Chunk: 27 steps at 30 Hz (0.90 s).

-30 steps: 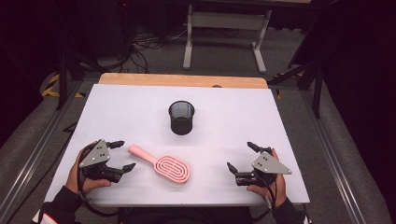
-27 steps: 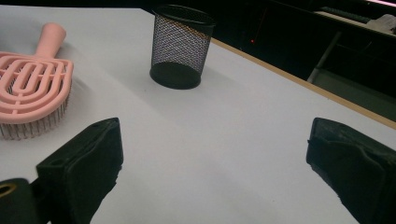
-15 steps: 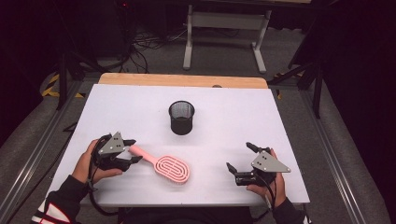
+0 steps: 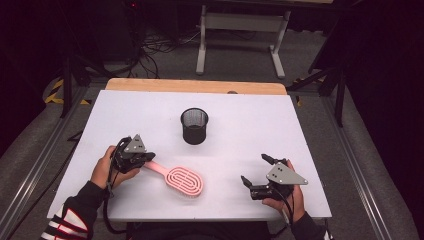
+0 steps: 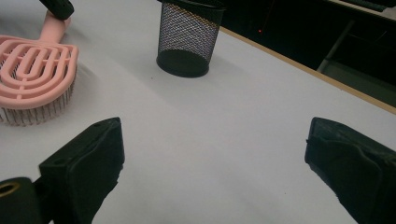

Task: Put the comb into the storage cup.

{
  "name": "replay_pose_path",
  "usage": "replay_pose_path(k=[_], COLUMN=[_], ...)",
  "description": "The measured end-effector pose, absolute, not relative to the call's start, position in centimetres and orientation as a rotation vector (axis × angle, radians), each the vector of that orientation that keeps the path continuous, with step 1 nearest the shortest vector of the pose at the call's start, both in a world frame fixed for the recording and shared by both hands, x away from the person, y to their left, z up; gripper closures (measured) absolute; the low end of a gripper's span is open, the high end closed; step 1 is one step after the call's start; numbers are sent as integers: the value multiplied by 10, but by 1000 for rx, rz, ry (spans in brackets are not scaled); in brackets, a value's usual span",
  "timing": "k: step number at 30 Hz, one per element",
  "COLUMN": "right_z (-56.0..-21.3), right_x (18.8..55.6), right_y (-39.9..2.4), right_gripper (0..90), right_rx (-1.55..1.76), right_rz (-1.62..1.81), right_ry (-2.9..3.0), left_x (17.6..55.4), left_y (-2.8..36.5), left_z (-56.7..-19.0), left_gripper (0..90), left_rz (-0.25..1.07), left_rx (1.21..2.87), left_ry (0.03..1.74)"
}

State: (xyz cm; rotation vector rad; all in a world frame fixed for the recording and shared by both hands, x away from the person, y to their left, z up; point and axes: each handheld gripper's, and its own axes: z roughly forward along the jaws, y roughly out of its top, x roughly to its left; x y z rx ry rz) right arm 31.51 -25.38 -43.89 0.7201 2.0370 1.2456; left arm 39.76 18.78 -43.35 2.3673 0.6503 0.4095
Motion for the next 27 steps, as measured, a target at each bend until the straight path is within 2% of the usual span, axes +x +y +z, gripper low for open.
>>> replay_pose_path(k=[9,27], right_z=[-440,-440], right_x=[316,316], right_y=[-254,-258], right_gripper=[57,59], right_rx=[723,729], right_rz=[1247,1246], right_ry=[2051,2043], left_x=[400,370], left_y=[184,199], left_z=[-440,-447], left_gripper=[900,894], left_rz=[385,343], left_rx=[2425,2462], left_ry=[648,669])
